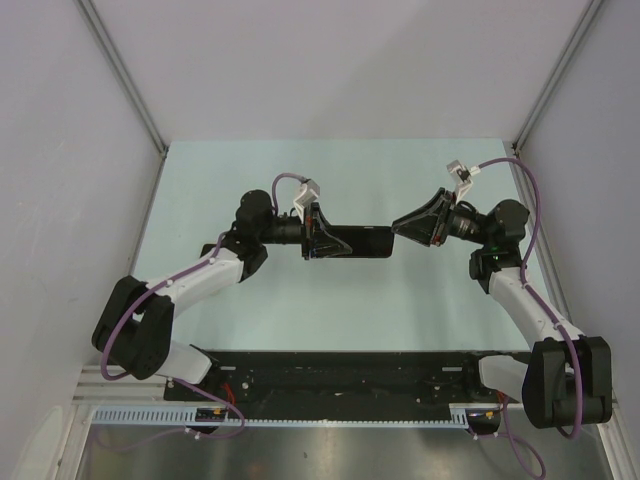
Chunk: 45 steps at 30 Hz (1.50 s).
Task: Take the phone out of the phone case
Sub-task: Remove the phone case from the phone.
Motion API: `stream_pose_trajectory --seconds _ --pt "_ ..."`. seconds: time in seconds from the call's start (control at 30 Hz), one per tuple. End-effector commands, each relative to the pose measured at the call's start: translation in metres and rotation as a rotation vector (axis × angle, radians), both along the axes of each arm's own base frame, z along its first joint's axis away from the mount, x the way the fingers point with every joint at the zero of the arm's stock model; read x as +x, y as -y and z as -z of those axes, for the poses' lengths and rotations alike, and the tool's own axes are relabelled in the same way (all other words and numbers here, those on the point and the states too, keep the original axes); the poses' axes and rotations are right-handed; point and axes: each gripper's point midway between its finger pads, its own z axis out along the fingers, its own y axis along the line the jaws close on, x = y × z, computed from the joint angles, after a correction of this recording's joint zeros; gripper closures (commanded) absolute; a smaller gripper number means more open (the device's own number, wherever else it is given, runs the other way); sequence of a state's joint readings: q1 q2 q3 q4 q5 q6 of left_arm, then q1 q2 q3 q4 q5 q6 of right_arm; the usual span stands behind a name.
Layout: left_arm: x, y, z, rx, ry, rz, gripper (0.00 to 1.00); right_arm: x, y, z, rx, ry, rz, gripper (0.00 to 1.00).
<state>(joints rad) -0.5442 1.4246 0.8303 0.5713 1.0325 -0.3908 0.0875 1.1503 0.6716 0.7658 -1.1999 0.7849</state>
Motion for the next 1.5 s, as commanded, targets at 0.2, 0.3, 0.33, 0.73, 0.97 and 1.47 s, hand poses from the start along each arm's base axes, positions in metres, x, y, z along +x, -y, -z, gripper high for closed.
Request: stream_pose_trajectory --seconds 0.2,0.3,0.33,0.73,0.97,1.47 --pt "-0.011 0.000 -0.029 -0.063 0.119 0.049 1.00 0.005 0.000 0.003 -0.017 0.039 0.021 0.64" --pt "-0.012 -0.001 -0.031 -0.065 0.123 0.049 1.00 0.005 0.000 0.004 -0.022 0.042 0.019 0.64" --pt "-0.012 -0.001 -0.031 -0.066 0.124 0.049 1.00 0.005 0.000 0.004 -0.023 0.043 0.018 0.64" --pt "-0.013 -0.003 -0.036 -0.072 0.128 0.057 1.00 0.002 -0.001 0.010 -0.037 0.045 -0.014 0.65" --pt "-0.006 -0.007 -0.037 -0.076 0.124 0.031 1.00 0.001 0.000 0.011 -0.040 0.047 -0.027 0.63" --pt "-0.026 -0.007 -0.035 -0.082 0.143 0.128 1.00 -0.007 -0.005 0.010 -0.035 0.049 -0.082 0.69"
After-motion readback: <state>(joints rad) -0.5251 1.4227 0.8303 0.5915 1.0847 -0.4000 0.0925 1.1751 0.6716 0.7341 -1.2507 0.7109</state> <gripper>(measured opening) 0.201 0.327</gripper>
